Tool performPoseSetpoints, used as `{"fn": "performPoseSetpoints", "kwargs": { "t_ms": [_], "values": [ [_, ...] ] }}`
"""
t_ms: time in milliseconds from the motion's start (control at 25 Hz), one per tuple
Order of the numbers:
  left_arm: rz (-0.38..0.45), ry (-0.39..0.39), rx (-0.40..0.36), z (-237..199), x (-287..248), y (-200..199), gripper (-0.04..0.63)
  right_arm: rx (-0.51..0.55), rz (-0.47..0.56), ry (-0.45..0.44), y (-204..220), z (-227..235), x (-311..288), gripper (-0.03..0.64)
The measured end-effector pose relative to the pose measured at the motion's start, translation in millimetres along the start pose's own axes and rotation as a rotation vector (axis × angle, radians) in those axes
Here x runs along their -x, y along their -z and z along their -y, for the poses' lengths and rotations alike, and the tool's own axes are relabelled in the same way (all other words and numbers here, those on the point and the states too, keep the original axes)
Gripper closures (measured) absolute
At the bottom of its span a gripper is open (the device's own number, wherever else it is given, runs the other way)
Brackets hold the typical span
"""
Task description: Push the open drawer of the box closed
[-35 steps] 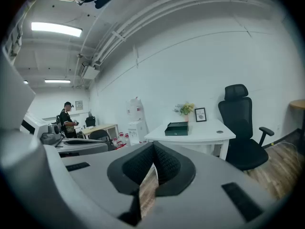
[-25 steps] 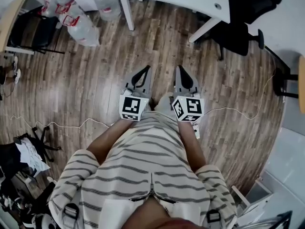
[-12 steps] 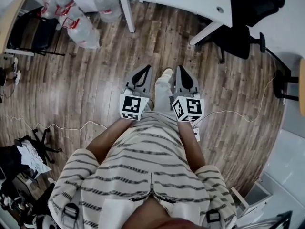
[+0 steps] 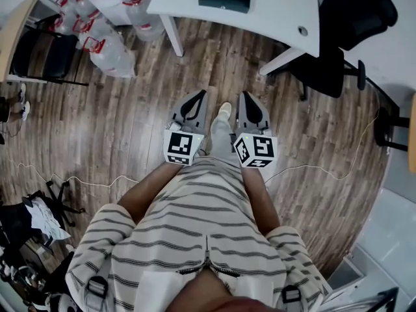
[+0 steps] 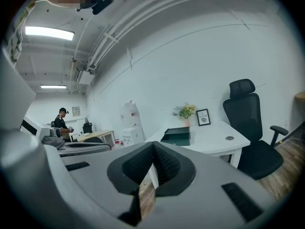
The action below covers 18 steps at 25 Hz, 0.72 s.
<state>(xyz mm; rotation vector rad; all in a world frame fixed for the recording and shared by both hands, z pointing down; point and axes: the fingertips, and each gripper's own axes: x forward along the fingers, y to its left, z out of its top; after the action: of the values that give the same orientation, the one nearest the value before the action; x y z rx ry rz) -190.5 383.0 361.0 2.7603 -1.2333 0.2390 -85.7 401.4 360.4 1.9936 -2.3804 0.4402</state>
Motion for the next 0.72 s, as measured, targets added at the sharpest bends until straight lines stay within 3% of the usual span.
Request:
{"fn": "performPoseSetpoints", "kwargs": {
  "t_ms": [440,720],
  "values": [
    [-0.055,-0.063,0.017,-26,-147,-24,0.595,-0.030,-0.043,-0.063,-44,98,-114,0.607],
    [-0.079,-0.119,0.021,-41,-209,-36,0.595,-0.026,-0.066,-0.093,-64,144,-169,0.607]
  ]
}}
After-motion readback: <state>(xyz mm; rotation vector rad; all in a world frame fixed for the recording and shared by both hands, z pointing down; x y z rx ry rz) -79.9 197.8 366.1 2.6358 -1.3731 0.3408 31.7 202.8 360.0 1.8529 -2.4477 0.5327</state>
